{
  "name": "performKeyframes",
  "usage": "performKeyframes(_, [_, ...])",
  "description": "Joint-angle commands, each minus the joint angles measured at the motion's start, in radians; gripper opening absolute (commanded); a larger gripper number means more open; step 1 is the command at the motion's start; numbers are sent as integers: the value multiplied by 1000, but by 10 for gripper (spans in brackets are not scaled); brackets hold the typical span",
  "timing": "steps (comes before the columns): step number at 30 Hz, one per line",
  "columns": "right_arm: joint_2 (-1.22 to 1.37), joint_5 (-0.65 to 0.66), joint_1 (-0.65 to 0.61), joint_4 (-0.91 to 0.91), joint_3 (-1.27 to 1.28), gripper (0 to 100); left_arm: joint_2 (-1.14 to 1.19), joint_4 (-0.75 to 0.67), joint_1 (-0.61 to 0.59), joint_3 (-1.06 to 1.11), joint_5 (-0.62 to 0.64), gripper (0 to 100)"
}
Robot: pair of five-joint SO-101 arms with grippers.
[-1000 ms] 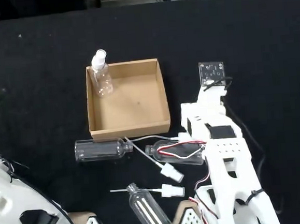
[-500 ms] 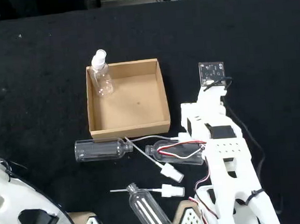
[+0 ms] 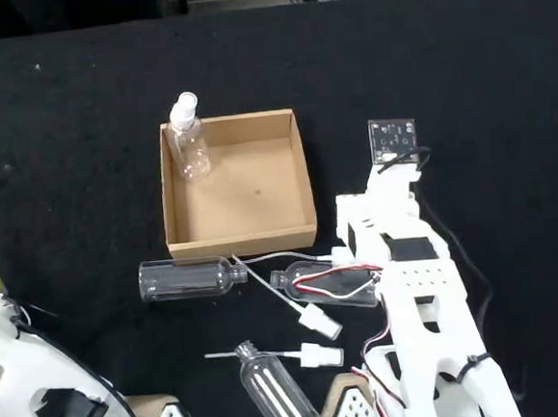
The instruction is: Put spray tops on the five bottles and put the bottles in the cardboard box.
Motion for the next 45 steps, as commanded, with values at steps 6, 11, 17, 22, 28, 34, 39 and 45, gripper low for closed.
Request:
performKeyframes(6, [-56, 2, 18, -32, -7, 208, -107, -20, 19, 56, -3, 321])
performKeyframes(11, [-54, 2, 18, -32, -7, 208, -341, 95, 58, 102, -35, 321])
performKeyframes(17, [-53, 2, 18, -32, -7, 208, -647, 876, 81, -94, -161, 322])
performKeyframes(22, [-53, 3, 18, -32, -8, 208, -848, 1479, 79, -269, -189, 326])
performKeyframes(28, [-53, 3, 18, -32, -8, 208, -902, 1769, 119, -467, -299, 322])
performKeyframes(34, [-56, 3, 18, -32, -8, 208, -779, 2228, 151, -889, -471, 323])
performKeyframes(39, [-58, 3, 18, -32, -8, 208, -546, 2516, 148, -1231, -671, 322])
performKeyframes(45, [-58, 3, 18, -32, -8, 208, -290, 2676, 124, -1538, -832, 322])
